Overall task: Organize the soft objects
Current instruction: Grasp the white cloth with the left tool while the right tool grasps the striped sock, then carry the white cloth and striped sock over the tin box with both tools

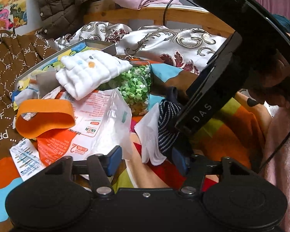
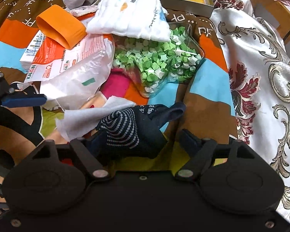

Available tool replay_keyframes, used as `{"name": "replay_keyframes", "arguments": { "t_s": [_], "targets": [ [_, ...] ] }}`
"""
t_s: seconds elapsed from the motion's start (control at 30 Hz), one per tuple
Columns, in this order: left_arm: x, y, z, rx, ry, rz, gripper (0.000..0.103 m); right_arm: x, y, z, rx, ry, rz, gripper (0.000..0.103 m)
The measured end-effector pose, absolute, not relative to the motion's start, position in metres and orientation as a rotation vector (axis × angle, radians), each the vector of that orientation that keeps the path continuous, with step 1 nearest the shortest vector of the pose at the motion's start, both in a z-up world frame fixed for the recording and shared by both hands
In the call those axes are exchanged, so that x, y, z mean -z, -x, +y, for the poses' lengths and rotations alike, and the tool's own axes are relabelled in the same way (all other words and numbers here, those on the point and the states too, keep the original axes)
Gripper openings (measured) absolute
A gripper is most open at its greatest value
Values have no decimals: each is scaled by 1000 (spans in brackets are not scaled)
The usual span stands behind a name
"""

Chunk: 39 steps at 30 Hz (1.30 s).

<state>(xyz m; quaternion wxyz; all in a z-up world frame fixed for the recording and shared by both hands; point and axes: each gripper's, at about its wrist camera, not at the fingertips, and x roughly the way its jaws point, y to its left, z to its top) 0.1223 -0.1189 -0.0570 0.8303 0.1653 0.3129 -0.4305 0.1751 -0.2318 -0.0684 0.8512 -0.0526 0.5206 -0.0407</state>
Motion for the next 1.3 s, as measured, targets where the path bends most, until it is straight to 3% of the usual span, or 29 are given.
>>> {"name": "replay_keyframes", "arguments": {
  "t_s": [0.1,0.27,0.43,0.67,0.9,1.3],
  "targets": [
    [58,-125,-120,918,-347,666,51,71,-177,-234,81,95,1095,71],
    [58,-127,-122,930,-342,672,34,76,-182,-235,68,80,1107,59],
    [58,-130,-122,939,-323,693,17,77,-183,-235,55,66,1100,40],
    [56,-132,-120,924,-299,717,2,77,-182,-236,60,52,1087,14],
    [37,-130,-113,860,-278,640,0,66,-173,-234,57,36,1036,2],
    [-16,-130,-91,759,-138,465,0,21,-138,-244,23,-32,797,0]
  ]
}}
